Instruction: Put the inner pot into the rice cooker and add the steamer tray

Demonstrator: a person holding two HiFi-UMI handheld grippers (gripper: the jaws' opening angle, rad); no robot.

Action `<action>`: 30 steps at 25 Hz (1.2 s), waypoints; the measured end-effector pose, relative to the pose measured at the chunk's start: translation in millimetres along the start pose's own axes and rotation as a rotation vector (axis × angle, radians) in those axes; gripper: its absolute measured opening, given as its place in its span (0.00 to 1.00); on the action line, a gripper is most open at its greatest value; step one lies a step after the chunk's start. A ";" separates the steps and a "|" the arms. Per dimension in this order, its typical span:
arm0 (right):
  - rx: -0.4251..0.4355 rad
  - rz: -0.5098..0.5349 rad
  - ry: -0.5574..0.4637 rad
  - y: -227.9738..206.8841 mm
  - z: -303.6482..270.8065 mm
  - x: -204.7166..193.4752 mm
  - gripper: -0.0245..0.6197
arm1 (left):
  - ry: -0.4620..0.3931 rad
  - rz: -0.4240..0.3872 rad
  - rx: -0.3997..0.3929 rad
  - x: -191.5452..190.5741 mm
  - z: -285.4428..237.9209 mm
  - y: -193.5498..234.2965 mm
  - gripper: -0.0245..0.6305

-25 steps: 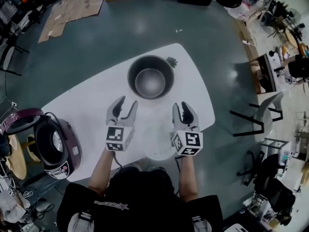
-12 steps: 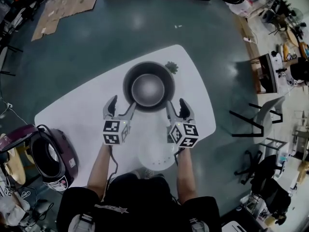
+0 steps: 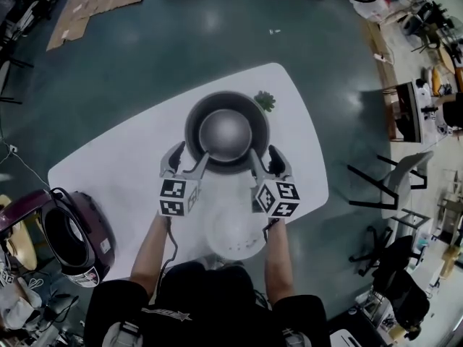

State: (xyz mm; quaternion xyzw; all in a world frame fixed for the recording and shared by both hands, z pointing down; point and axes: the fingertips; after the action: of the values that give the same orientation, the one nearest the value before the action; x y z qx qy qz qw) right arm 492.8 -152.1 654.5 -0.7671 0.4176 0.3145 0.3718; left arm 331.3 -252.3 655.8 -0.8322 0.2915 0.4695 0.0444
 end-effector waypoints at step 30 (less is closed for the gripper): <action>0.010 0.136 -0.121 46.9 107.3 34.2 0.26 | -0.143 -0.038 0.069 32.1 109.8 -52.4 0.43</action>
State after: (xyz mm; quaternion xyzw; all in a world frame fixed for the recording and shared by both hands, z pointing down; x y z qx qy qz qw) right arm 448.9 -94.3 556.6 -0.7148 0.4471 0.3828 0.3777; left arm 288.4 -185.0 558.4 -0.7999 0.2875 0.5166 0.1027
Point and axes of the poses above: the fingertips, and each gripper's own axes: z backward along the fingers, y to its left, x out of its top, and after that the axes turned 2 degrees about -x, right-handed
